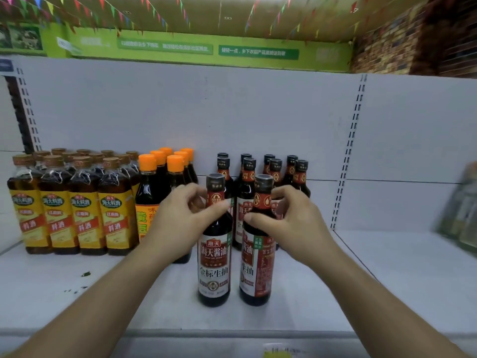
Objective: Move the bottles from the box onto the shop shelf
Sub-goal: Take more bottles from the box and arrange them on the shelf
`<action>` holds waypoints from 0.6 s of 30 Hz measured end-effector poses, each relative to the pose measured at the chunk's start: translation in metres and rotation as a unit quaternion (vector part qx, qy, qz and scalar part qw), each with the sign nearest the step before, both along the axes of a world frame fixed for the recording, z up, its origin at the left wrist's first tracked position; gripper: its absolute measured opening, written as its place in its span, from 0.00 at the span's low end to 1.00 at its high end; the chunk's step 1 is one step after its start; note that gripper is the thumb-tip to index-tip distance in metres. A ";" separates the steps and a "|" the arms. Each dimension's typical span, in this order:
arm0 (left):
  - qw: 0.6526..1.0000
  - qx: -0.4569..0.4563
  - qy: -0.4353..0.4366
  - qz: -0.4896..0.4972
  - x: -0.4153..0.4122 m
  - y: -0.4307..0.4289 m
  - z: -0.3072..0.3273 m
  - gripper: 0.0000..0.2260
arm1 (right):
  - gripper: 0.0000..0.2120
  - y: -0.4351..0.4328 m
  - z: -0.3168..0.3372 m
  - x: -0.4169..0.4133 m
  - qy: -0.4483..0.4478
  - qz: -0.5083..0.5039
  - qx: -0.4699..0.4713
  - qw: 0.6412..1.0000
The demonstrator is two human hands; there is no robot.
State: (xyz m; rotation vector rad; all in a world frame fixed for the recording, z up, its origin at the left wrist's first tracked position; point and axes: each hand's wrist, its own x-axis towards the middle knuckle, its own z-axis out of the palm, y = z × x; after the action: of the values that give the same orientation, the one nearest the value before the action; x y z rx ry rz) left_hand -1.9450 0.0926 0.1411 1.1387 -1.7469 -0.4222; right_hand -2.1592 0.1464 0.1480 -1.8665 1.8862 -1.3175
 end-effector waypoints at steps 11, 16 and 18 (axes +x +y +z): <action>0.984 0.167 -0.001 -0.067 0.012 0.017 -0.080 0.35 | 0.37 0.009 -0.077 0.020 -0.147 -0.024 0.019 0.989; 0.977 0.198 -0.058 -0.047 0.013 0.016 -0.097 0.33 | 0.31 0.005 -0.086 0.018 -0.193 -0.032 0.014 0.981; 0.977 0.199 -0.062 -0.044 0.014 0.014 -0.099 0.32 | 0.30 0.002 -0.087 0.014 -0.203 -0.022 0.020 0.979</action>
State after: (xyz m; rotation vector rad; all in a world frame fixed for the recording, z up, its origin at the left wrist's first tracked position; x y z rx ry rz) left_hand -1.9313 0.1068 0.0421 1.3962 -1.8771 -0.7974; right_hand -2.1456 0.1484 0.0608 -1.4073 1.7296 -1.5212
